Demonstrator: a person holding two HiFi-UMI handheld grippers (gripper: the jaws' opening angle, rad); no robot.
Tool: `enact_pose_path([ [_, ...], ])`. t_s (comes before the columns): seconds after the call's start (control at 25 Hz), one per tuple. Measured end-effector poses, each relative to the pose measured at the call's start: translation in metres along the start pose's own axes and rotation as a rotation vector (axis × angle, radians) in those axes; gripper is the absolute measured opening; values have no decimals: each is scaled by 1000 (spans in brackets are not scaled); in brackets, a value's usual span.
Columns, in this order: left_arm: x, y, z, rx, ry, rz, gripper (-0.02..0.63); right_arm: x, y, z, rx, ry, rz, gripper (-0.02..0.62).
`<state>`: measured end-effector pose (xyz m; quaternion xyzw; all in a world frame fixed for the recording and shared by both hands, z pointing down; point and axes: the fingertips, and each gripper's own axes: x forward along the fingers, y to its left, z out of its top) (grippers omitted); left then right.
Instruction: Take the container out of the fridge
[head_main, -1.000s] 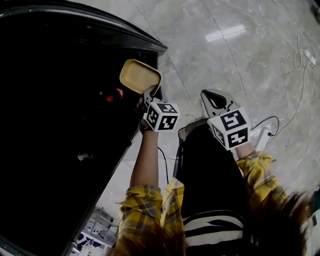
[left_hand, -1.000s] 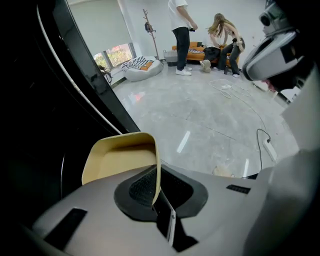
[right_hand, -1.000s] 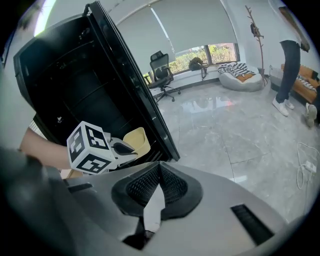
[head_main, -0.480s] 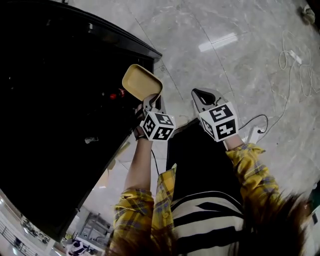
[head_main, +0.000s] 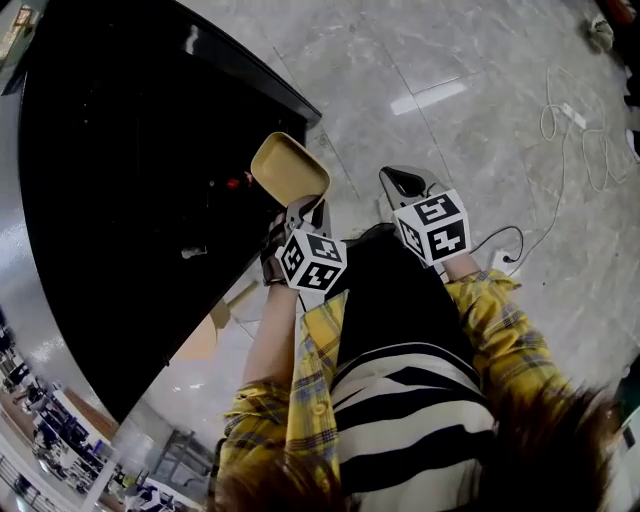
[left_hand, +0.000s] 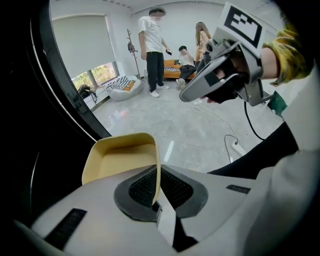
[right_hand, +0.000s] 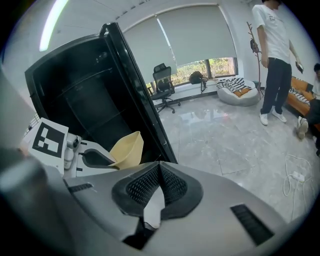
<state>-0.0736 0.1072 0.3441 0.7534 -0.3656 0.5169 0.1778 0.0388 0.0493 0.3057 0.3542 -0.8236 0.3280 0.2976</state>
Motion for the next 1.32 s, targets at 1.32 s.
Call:
enact_pose_path([
  [1.32,-73,7,12,7,-67,18,29,-58,35,16,-34,-60,-19,28],
])
